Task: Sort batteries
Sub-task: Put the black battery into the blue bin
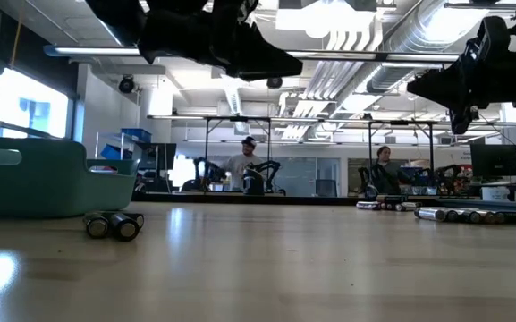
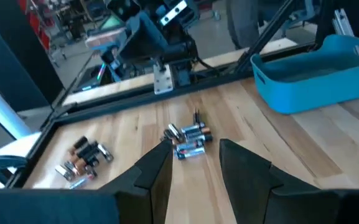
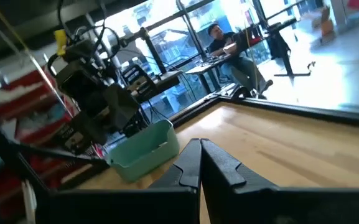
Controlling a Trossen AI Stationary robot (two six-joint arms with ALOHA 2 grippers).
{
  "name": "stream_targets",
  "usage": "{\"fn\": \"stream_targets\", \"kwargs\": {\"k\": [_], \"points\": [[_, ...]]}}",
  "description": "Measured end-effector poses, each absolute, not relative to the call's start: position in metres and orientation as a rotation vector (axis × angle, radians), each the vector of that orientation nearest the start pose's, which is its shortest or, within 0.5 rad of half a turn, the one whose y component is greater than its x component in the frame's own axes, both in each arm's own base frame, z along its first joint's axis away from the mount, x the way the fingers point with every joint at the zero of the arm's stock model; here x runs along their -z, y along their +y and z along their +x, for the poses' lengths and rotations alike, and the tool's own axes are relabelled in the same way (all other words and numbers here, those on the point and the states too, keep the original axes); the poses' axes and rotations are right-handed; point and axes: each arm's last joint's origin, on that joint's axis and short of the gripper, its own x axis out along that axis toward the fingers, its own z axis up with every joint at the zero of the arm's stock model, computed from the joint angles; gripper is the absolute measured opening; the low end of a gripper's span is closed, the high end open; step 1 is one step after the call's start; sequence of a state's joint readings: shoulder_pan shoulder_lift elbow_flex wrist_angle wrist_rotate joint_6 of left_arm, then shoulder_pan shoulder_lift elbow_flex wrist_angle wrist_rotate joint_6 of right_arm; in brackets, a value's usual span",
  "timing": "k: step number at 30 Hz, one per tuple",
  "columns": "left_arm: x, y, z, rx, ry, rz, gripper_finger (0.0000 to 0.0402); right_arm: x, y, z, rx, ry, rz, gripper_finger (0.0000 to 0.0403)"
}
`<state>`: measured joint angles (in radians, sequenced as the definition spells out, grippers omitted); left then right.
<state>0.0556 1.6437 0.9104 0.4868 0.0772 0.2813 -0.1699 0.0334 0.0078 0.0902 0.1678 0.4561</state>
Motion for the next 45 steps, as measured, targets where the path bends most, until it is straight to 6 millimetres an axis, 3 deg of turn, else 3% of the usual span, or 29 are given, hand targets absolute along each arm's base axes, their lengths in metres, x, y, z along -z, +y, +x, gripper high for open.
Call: {"fn": "stream_targets", "kwargs": {"k": [6,11,13,17,20,24,32,38,45], "points": [[-0.231,0.029,0.355,0.011,0.177,0.253,0.0123,-0.168,-0.023,0.096,0.397,-0.104,0.411,0.0000],[-0.219,0.030,0.357,0.017,0.242,0.317,0.0123,-0.165,-0.022,0.098,0.367,-0.026,0.226,0.0000],[-0.217,0.027,0.359,-0.022,0.246,0.302,0.0123,-0.167,-0.023,0.099,0.375,-0.035,0.236,0.0000],[-0.224,0.014,0.352,-0.063,0.303,0.171,0.0123,-0.211,-0.019,0.090,0.323,0.112,0.200,0.0000],[-0.220,0.004,0.349,-0.100,0.370,0.205,0.0121,-0.231,-0.022,0.091,0.491,0.247,0.172,0.0000],[-0.217,-0.001,0.347,-0.223,0.409,0.192,0.0119,-0.253,-0.026,0.112,0.546,0.351,0.239,0.0000],[-0.220,0.012,0.344,-0.243,0.426,0.222,0.0119,-0.225,-0.036,0.180,0.522,0.606,0.428,0.0007],[-0.219,0.005,0.340,-0.194,0.474,0.187,0.0119,-0.211,-0.054,0.193,0.625,0.958,0.498,0.0091],[-0.214,-0.006,0.340,-0.170,0.492,0.178,0.0119,-0.196,-0.053,0.201,0.501,1.247,0.710,0.0222]]}}
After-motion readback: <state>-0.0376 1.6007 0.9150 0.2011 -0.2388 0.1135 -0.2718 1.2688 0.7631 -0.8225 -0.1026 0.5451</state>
